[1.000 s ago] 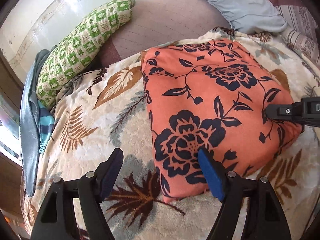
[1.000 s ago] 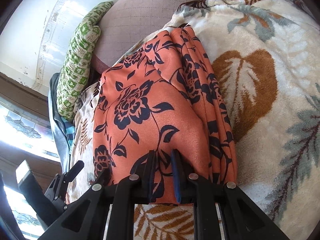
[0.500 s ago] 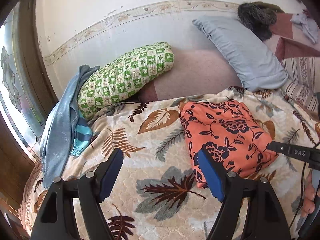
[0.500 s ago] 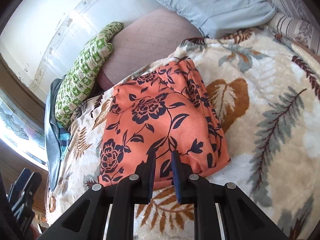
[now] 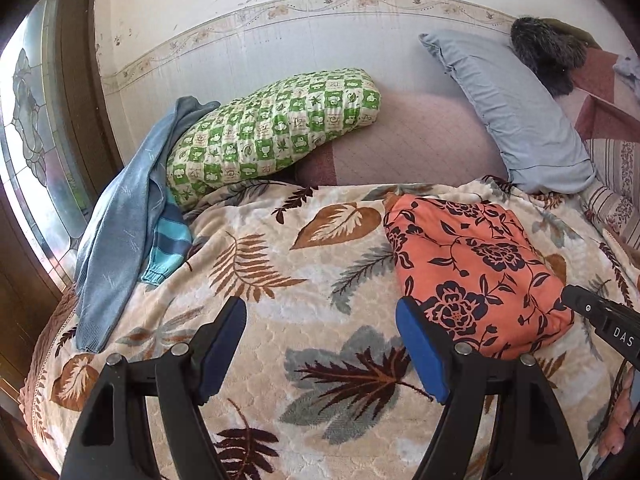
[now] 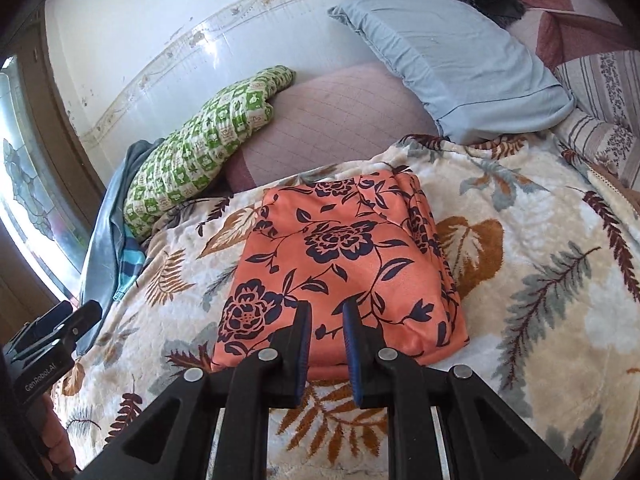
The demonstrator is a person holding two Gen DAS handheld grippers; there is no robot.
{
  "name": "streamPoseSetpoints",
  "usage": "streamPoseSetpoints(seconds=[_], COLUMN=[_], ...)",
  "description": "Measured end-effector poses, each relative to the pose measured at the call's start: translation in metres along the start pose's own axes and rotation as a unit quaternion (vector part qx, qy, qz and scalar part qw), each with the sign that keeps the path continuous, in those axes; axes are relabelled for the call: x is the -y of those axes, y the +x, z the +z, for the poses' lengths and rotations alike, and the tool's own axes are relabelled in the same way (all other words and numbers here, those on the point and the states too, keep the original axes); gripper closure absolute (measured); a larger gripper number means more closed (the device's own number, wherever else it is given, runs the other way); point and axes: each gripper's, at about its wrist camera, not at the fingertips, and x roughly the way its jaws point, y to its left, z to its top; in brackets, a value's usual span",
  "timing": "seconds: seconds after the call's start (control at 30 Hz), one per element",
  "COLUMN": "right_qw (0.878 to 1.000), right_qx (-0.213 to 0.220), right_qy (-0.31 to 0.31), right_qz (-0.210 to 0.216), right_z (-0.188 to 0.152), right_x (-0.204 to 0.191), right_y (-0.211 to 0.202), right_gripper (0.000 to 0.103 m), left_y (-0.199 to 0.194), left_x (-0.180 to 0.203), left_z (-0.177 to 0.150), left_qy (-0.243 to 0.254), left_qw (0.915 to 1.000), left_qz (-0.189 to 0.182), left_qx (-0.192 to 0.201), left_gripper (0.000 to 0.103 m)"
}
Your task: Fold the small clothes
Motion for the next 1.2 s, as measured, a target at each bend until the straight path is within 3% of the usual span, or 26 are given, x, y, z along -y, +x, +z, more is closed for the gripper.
streamPoseSetpoints(seconds=[0.33,0.67,0.8,0.87,0.93,1.0,1.2], right_qw=[1.000,0.998,0.996,0.992,0.992,0.993,0.994], right_qx=[-0.015,-0.051,-0.076,-0.113,-0.115,-0.113,-0.108], right_qy=[0.020,0.036,0.045,0.053,0.047,0.027,0.025], right_qz=[0.005,-0.008,-0.021,-0.026,-0.030,-0.037,-0.022], right_z=[0.012,0.016,0.015,0.010,0.006,0.006,0.011], right_x=[0.017,0.037,0.047,0.050,0.050,0.045,0.048], right_y=[0.014,0.049,0.068,0.084,0.091,0.093,0.086], right_gripper=[0.084,0.084,0.084,0.084,0.084,0.084,0.084], left_y=[0.024,0.081,0.101,0.112,0.122,0.133,0.136], left_x=[0.010,0.026,0.041,0.052,0.062,0.071,0.077], left_z=[-0.003,-0.025,-0.032,-0.036,-0.042,-0.047,-0.037], left_qy=[0.012,-0.009,-0.017,-0.007,0.012,0.027,0.021], left_qw=[0.9999,0.9950,0.9880,0.9844,0.9802,0.9755,0.9748], left_qz=[0.000,-0.083,-0.133,-0.150,-0.165,-0.172,-0.173], left_qx=[-0.008,-0.056,-0.076,-0.092,-0.109,-0.135,-0.140], left_gripper=[0.020,0.020,0.020,0.020,0.019,0.019,0.014])
